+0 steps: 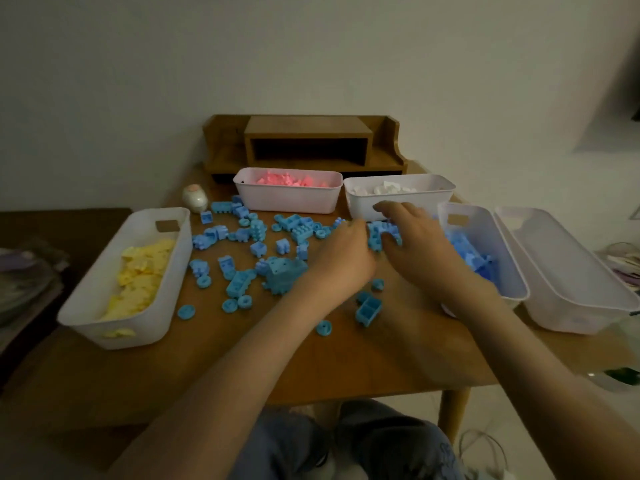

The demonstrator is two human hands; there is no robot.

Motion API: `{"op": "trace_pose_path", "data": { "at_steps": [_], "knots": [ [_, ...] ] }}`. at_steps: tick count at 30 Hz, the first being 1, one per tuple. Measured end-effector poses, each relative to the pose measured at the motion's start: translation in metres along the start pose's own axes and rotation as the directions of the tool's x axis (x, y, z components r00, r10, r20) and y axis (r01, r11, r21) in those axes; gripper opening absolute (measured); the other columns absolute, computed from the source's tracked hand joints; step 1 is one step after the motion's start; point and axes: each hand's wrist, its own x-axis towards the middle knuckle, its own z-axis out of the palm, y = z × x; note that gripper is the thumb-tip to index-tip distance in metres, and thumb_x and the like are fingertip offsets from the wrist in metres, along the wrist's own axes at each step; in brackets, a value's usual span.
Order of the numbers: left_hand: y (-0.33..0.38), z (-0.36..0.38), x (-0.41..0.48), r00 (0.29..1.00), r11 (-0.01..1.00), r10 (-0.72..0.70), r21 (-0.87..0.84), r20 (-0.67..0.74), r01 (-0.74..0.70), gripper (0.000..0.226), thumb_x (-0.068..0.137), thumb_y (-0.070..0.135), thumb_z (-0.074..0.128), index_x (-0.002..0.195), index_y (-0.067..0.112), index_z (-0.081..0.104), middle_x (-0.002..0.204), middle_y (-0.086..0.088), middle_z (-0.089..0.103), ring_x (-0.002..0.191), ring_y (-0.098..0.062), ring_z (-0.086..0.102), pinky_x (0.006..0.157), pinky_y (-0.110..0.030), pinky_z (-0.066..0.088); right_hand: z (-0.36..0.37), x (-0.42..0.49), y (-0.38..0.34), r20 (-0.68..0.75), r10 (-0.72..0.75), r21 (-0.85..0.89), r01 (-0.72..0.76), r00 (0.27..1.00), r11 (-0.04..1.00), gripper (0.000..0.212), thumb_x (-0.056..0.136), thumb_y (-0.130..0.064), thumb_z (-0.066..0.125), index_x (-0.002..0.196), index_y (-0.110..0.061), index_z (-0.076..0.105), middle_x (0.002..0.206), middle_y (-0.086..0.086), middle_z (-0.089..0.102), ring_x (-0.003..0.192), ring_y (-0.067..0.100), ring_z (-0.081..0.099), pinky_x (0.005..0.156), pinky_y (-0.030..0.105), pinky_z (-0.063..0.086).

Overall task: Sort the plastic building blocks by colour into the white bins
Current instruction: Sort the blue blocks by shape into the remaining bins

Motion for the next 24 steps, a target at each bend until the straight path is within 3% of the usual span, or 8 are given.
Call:
{"op": "trace_pose_path", "data": {
  "at_steps": [4,7,9,13,16,21,24],
  "knots": [
    [-0.058,-0.030,-0.014,0.983,0.961,-0.151,0.216,-0.106,0.171,0.038,0.094,0.009,0.047,0.131,0.014,0.041,0.133,-0.009,0.042,0.122,-0.026,0.042,0.094,-0.035,0.040,0.039,0.009,-0.041,0.156,-0.192,0.125,0.173,0.969,0.977,0.045,0.091,-0.008,0.051,0.134,-0.017,0.044,0.133,0.004,0.048,0.123,0.021,0.043,0.099,0.029,0.033],
    [-0.099,-0.051,-0.028,0.954,0.826,-0.266,0.476,-0.141,0.301,0.046,0.096,0.009,0.042,0.140,0.011,0.031,0.142,-0.016,0.033,0.130,-0.034,0.031,0.103,-0.039,0.033,0.068,0.020,-0.068,0.288,-0.309,0.158,0.273,0.906,0.949,0.044,0.094,-0.006,0.044,0.136,-0.017,0.043,0.135,0.005,0.047,0.125,0.022,0.041,0.102,0.032,0.033],
    [-0.121,-0.056,-0.033,0.936,0.755,-0.333,0.563,-0.113,0.337,0.046,0.096,0.011,0.041,0.141,0.010,0.029,0.142,-0.017,0.032,0.129,-0.035,0.034,0.104,-0.039,0.033,0.083,0.031,-0.084,0.360,-0.321,0.163,0.279,0.876,0.946,0.047,0.095,-0.004,0.040,0.138,-0.021,0.040,0.137,0.004,0.045,0.127,0.021,0.039,0.103,0.035,0.034],
    [-0.148,-0.060,-0.032,0.915,0.760,-0.400,0.540,-0.052,0.363,0.045,0.096,0.012,0.044,0.139,0.008,0.035,0.138,-0.014,0.044,0.123,-0.029,0.046,0.099,-0.035,0.040,0.114,0.057,-0.117,0.486,-0.311,0.101,0.301,0.817,0.948,0.057,0.095,-0.002,0.038,0.142,-0.031,0.033,0.139,0.005,0.043,0.128,0.024,0.038,0.104,0.040,0.034],
    [-0.152,-0.061,-0.029,0.919,0.765,-0.388,0.534,-0.063,0.360,0.042,0.096,0.012,0.043,0.138,0.007,0.037,0.137,-0.014,0.044,0.123,-0.029,0.044,0.102,-0.034,0.035,0.130,0.071,-0.128,0.581,-0.277,0.062,0.297,0.766,0.953,0.056,0.095,-0.006,0.041,0.141,-0.037,0.033,0.137,0.004,0.049,0.123,0.024,0.045,0.100,0.039,0.037],
    [-0.153,-0.063,-0.029,0.941,0.769,-0.334,0.560,-0.062,0.309,0.032,0.099,0.013,0.039,0.129,0.011,0.048,0.129,-0.011,0.052,0.118,-0.027,0.047,0.101,-0.035,0.035,0.135,0.081,-0.125,0.619,-0.260,0.097,0.257,0.741,0.962,0.028,0.093,-0.022,0.052,0.121,-0.025,0.053,0.118,0.000,0.058,0.108,0.019,0.054,0.091,0.032,0.045],
    [-0.151,-0.066,-0.024,0.936,0.789,-0.347,0.525,-0.049,0.320,0.027,0.099,0.017,0.041,0.119,0.006,0.055,0.124,-0.012,0.057,0.114,-0.027,0.053,0.093,-0.033,0.042,0.131,0.079,-0.112,0.609,-0.255,0.131,0.221,0.751,0.966,0.019,0.091,-0.031,0.056,0.109,-0.024,0.054,0.109,-0.002,0.058,0.100,0.015,0.055,0.086,0.029,0.046]
  ]
}}
